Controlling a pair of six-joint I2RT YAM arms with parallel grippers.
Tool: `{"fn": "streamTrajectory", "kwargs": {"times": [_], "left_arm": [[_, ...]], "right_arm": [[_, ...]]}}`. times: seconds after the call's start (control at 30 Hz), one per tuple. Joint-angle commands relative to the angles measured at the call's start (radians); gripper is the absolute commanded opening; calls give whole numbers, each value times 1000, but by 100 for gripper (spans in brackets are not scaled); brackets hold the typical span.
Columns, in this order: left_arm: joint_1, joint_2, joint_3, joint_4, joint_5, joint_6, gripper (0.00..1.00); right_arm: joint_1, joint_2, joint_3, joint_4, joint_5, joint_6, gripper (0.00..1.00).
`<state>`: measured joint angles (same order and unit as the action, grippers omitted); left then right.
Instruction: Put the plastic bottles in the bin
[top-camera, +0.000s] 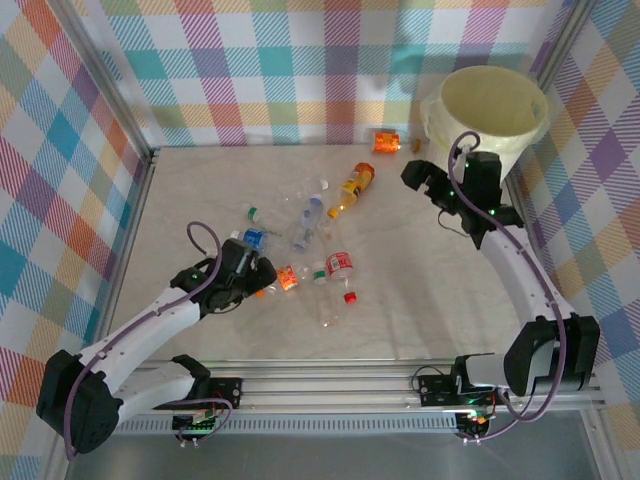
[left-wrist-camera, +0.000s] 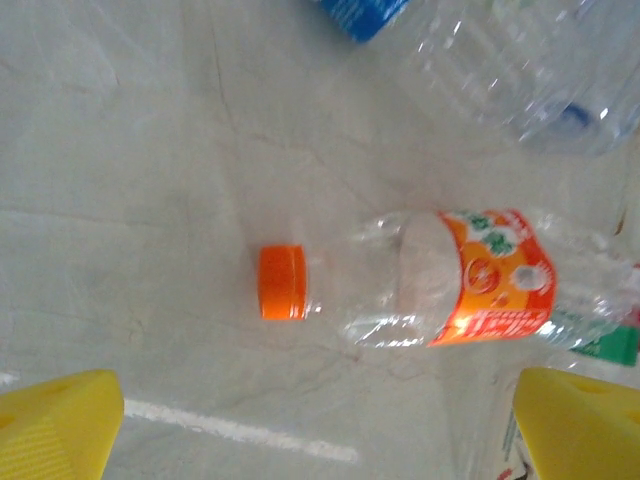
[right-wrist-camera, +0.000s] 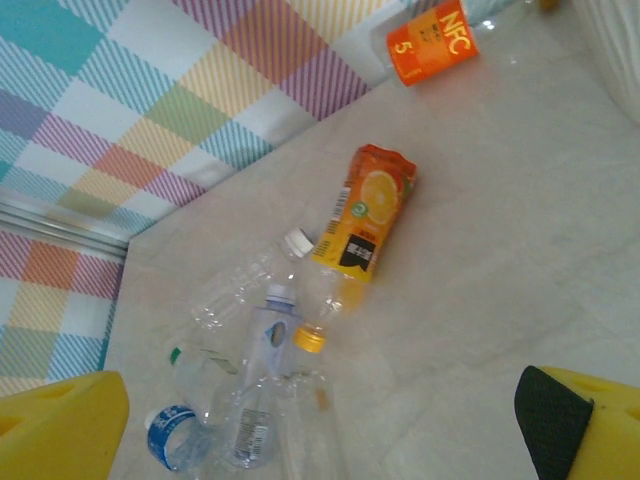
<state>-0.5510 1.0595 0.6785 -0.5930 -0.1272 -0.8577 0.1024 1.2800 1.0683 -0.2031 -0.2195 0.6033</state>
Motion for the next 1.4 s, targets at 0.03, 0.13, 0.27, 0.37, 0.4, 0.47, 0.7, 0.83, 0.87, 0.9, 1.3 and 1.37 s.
{"fn": "streamTrajectory", "kwargs": {"times": [0.03,0.13,0.27,0.37,0.4,0.47,0.7,0.83,0.87,0.9,1.3,1.37], "left_arm": [[-5,51,-31,27,87,30,100],[-18,101,-22,27,70,63,100],[-22,146,23,52,74,197,100],[-28,179,87,12,45,344,100],[-36,195,111,-8,25,383,100],[-58,223,133,-19,-7,453,100],[-81,383,230,-67,-63,638,100],[-86,469,286,-80,-80,718,100],[-85,481,286,-67,-71,737,100],[-85,491,285,-53,-55,755,100],[-87,595,306,-27,-8,858,80],[-87,606,311,-31,-17,859,74]], "right_arm": [[-1,-71,-44,112,57,-22,100],[-1,-87,-63,125,72,-64,100],[-1,-91,-89,128,126,-78,100],[-2,-97,-101,126,151,-91,100],[-1,-100,-103,125,164,-92,100],[-1,-105,-111,131,182,-95,100],[-1,-110,-128,165,220,-102,100],[-1,-113,-128,180,209,-111,100],[-1,-114,-128,180,214,-114,100],[-1,-116,-129,178,222,-111,100],[-2,-98,-132,203,210,-108,100],[-2,-96,-137,222,200,-102,100]]}}
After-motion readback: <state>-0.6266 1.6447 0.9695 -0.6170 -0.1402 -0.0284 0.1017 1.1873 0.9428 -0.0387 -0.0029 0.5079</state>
